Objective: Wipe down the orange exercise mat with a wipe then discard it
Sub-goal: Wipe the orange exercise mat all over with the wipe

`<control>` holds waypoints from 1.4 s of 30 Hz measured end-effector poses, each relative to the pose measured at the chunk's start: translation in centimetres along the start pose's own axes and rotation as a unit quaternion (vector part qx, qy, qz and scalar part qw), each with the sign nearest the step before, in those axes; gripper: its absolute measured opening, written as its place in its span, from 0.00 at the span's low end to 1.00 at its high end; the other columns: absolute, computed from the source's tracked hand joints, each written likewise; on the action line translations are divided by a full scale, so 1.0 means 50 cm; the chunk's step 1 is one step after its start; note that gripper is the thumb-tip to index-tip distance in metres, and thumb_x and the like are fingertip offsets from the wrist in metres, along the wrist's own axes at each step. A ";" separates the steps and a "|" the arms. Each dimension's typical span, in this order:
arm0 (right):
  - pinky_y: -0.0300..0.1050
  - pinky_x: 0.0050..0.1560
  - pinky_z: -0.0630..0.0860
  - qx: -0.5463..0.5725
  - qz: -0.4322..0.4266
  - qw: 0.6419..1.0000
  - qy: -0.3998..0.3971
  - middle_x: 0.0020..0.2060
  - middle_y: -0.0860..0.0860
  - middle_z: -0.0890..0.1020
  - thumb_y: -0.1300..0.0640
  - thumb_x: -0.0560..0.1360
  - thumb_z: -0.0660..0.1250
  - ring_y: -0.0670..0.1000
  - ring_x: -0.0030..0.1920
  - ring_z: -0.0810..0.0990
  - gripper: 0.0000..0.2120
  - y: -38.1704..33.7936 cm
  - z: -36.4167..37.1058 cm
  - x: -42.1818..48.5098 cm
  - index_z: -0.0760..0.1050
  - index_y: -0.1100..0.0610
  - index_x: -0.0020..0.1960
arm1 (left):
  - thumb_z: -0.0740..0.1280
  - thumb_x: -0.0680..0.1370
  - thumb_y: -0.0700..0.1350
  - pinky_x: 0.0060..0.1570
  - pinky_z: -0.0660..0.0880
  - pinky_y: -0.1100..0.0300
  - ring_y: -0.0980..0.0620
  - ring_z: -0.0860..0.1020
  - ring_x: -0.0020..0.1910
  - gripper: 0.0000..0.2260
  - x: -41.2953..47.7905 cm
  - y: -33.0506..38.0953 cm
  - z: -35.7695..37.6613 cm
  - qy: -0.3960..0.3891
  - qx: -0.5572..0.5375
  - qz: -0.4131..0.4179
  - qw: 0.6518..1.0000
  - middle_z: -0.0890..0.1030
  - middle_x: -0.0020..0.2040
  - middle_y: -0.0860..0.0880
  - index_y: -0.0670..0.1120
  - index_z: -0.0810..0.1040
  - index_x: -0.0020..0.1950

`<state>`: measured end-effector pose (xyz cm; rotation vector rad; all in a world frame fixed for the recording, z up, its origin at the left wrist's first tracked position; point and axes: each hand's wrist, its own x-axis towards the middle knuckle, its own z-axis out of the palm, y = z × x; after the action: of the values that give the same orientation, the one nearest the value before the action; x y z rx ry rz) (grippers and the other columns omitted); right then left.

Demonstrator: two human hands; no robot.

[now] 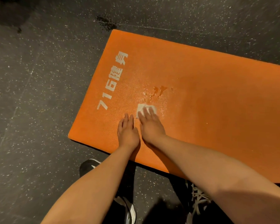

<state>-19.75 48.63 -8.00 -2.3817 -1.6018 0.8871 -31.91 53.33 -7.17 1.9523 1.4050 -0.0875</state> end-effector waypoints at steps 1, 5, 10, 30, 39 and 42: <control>0.54 0.81 0.44 -0.004 -0.044 0.999 -0.009 0.83 0.54 0.47 0.53 0.85 0.54 0.57 0.82 0.41 0.28 -0.005 0.009 -0.007 0.51 0.54 0.83 | 0.57 0.84 0.43 0.78 0.47 0.52 0.50 0.47 0.80 0.26 0.000 -0.003 0.002 0.005 -0.013 -0.002 1.000 0.48 0.83 0.54 0.51 0.55 0.82; 0.53 0.81 0.47 -0.028 -0.121 0.992 -0.033 0.82 0.52 0.50 0.49 0.86 0.53 0.54 0.82 0.44 0.28 0.034 0.003 0.001 0.51 0.53 0.83 | 0.57 0.84 0.42 0.77 0.44 0.56 0.51 0.45 0.80 0.26 -0.001 -0.018 0.005 0.004 -0.008 0.011 1.000 0.47 0.83 0.54 0.50 0.54 0.82; 0.54 0.81 0.46 -0.001 0.034 0.999 0.034 0.82 0.56 0.48 0.52 0.86 0.52 0.57 0.82 0.43 0.29 0.056 -0.038 0.031 0.49 0.58 0.83 | 0.57 0.85 0.43 0.77 0.41 0.57 0.51 0.42 0.81 0.27 -0.007 -0.022 0.006 -0.013 0.006 0.030 0.999 0.43 0.82 0.53 0.50 0.52 0.82; 0.53 0.79 0.53 0.011 -0.129 0.991 -0.027 0.79 0.55 0.64 0.50 0.84 0.54 0.59 0.80 0.56 0.23 0.039 0.023 -0.101 0.67 0.54 0.78 | 0.55 0.85 0.42 0.77 0.42 0.52 0.52 0.43 0.81 0.25 -0.056 -0.034 0.026 0.005 -0.004 0.022 1.000 0.49 0.83 0.53 0.51 0.55 0.82; 0.57 0.72 0.66 0.025 0.005 0.997 0.073 0.81 0.54 0.56 0.54 0.84 0.56 0.59 0.75 0.59 0.15 0.049 -0.019 -0.036 0.73 0.56 0.67 | 0.57 0.82 0.39 0.79 0.46 0.51 0.50 0.47 0.81 0.26 -0.055 -0.018 0.014 0.008 0.014 0.003 1.000 0.52 0.82 0.51 0.50 0.58 0.81; 0.57 0.77 0.57 0.017 -0.037 0.999 0.003 0.81 0.50 0.56 0.52 0.85 0.54 0.60 0.77 0.54 0.23 0.017 -0.005 -0.039 0.59 0.51 0.79 | 0.58 0.81 0.38 0.76 0.51 0.52 0.47 0.55 0.78 0.25 -0.050 -0.002 0.010 0.055 -0.002 -0.021 0.998 0.60 0.80 0.50 0.49 0.63 0.79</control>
<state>-19.46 46.61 -7.39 -2.2845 -1.6465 0.8845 -32.84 51.04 -6.48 1.9494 1.5173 0.0043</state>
